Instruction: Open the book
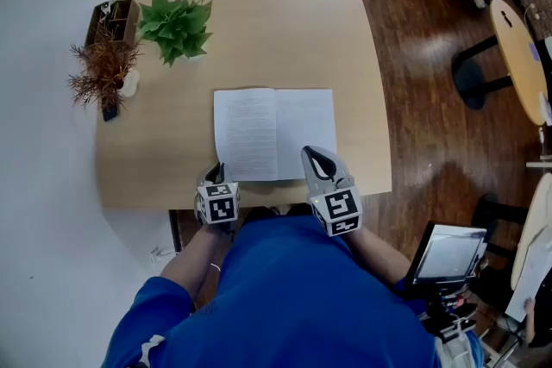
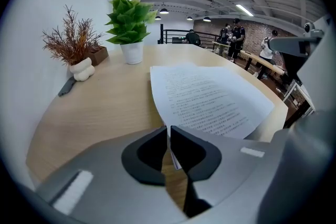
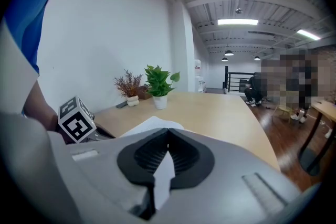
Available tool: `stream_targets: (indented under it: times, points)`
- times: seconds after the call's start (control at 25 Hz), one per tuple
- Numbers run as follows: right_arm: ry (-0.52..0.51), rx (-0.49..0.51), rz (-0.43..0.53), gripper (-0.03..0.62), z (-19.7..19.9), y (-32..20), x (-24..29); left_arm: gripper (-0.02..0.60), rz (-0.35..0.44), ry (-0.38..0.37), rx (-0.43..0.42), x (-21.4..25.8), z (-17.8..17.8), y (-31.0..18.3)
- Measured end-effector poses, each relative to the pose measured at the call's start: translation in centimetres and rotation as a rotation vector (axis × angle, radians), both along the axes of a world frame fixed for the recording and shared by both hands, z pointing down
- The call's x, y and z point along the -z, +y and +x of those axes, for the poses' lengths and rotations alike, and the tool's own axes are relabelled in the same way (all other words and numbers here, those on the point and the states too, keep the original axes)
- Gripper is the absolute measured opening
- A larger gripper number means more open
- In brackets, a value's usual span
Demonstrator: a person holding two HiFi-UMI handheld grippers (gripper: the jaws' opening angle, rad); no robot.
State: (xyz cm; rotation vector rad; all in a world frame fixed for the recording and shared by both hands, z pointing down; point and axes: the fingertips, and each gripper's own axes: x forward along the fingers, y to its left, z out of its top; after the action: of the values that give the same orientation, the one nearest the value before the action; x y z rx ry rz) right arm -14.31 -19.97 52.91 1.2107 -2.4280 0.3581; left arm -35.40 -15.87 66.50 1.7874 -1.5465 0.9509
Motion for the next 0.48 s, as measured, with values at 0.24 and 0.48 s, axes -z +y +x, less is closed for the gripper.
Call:
stream_targets:
  times: [0.24, 0.48]
  points:
    - [0.005, 0.008, -0.008, 0.003, 0.0, 0.0, -0.3, 0.035, -0.033, -0.037, -0.034, -1.0, 0.1, 0.0]
    - [0.005, 0.010, -0.011, 0.003, 0.0, 0.1, -0.5, 0.044, -0.062, -0.065, -0.064, -1.7, 0.1, 0.1]
